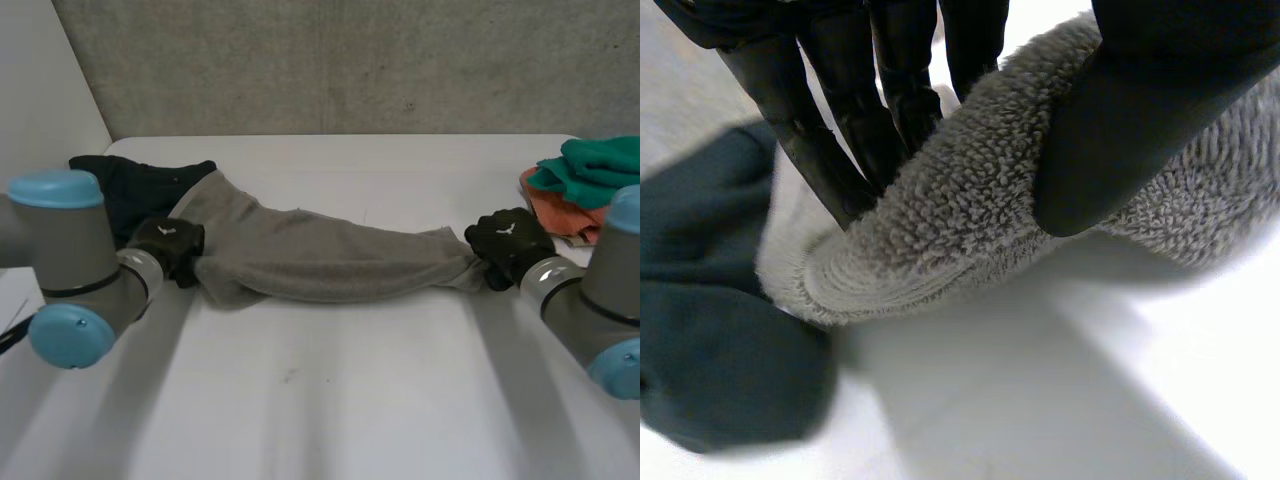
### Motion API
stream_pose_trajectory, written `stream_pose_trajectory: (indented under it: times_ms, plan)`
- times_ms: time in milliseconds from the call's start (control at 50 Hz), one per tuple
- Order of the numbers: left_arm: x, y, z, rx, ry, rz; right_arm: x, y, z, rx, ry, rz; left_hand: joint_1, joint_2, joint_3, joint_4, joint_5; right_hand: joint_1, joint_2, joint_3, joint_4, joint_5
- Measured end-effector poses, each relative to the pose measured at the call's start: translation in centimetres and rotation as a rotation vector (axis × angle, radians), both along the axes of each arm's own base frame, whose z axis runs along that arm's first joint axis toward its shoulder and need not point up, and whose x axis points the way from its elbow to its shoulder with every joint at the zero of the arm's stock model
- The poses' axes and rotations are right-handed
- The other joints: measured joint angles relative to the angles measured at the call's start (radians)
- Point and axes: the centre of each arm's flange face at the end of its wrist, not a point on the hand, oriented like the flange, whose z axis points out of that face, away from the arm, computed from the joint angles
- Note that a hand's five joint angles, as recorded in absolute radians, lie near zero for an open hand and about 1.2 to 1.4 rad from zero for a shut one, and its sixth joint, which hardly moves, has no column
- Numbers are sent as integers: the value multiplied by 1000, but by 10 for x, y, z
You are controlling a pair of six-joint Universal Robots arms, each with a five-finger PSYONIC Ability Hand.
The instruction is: Fold the laundry.
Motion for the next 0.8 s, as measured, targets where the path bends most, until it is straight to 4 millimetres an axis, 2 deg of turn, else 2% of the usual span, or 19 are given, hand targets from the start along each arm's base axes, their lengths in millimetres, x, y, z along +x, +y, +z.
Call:
stream_pose_trajectory:
  times_ms: [60,120,180,200,220,240,340,420,500,560,580,620,640,660,700,740,800]
  plan:
    - [1,8,21,-32,34,22,-7,3,14,16,-15,-20,0,0,0,0,0,0,0,0,0,0]
    - [0,30,57,-84,111,18,-21,10,45,35,-42,-46,0,0,0,0,0,0,0,0,0,2]
    - [-2,48,82,-126,166,-9,-29,12,63,36,-60,-53,0,0,0,0,0,0,0,0,0,6]
    - [-3,59,94,-149,192,-28,-36,14,78,34,-74,-57,0,0,0,0,0,0,0,0,0,8]
    - [-4,63,99,-159,201,-36,-39,14,82,33,-79,-58,0,0,0,0,0,0,0,0,0,8]
    - [-5,74,112,-189,227,-61,-44,14,94,29,-91,-62,0,2,4,2,0,0,0,0,0,8]
    - [-8,96,137,-250,268,-119,-59,11,118,27,-125,-73,0,5,8,4,0,0,0,1,1,8]
    - [-14,89,133,-230,242,-125,-62,-8,116,74,-149,-83,0,5,8,4,0,0,0,1,1,8]
    - [-24,67,107,-138,177,-105,-55,-32,98,124,-145,-80,-23,-47,-27,-36,-20,0,0,1,1,8]
    - [-31,51,83,-63,134,-93,-48,-46,82,138,-124,-84,-375,-403,-370,-384,-339,0,0,1,1,8]
    - [-33,44,73,-35,120,-89,-46,-52,75,135,-112,-93,-422,-432,-413,-428,-382,-13,-41,-45,-37,-22]
    - [-37,36,61,-2,105,-86,-44,-61,66,124,-95,-114,-743,-764,-734,-754,-708,-175,-237,-240,-241,-220]
    - [-39,31,56,13,98,-84,-43,-66,62,112,-85,-133,-817,-837,-818,-841,-792,-367,-431,-429,-429,-414]
    - [-39,28,53,20,95,-82,-43,-70,59,99,-78,-154,-881,-918,-901,-922,-866,-468,-532,-508,-507,-497]
    - [-40,21,49,29,91,-73,-45,-78,56,63,-67,-211,-928,-979,-964,-983,-922,-834,-879,-879,-882,-869]
    - [-38,17,50,26,94,-61,-48,-81,57,35,-67,-258,-928,-987,-968,-987,-924,-894,-962,-969,-969,-943]
    - [-31,15,57,11,103,-37,-52,-78,64,4,-84,-306,-928,-987,-968,-987,-924,-895,-971,-982,-981,-952]
